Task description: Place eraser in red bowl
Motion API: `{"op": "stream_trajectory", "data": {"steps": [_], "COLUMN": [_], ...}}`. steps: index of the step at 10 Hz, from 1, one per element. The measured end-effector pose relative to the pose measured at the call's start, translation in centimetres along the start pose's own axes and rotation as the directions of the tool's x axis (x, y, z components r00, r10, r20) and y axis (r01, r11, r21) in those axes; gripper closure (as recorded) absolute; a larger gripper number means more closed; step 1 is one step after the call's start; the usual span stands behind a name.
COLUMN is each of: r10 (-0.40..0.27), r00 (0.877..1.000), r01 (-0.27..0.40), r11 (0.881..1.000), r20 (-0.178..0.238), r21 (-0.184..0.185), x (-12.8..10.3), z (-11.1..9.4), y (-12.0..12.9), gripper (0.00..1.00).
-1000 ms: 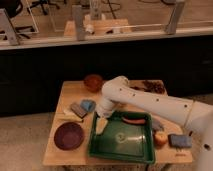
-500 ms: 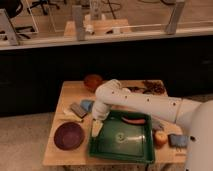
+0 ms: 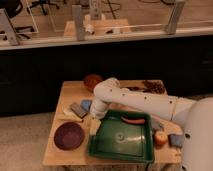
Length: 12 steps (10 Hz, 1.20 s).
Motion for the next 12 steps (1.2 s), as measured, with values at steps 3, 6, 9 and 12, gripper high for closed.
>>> {"op": "stream_trajectory", "data": {"steps": [3, 6, 9, 12], "r10": [0.011, 0.028, 0.027, 0.01], "r00": [1.0, 0.997, 0.996, 0.997], "r01": [-0.01, -0.023, -0.021, -0.004], "r11": [0.999, 0.998, 0.997, 0.997], "r20": [-0.027, -0.071, -0.081, -0.081], "r21": [0.032, 0.064, 0.071, 0.072], "x": [-1.2, -2.6, -3.2, -3.5], "z": [-0.8, 0.0, 2.9, 4.3], "y": [-1.0, -2.4, -4.8, -6.1], "gripper": [0.2, 0.2, 0.2, 0.2]}}
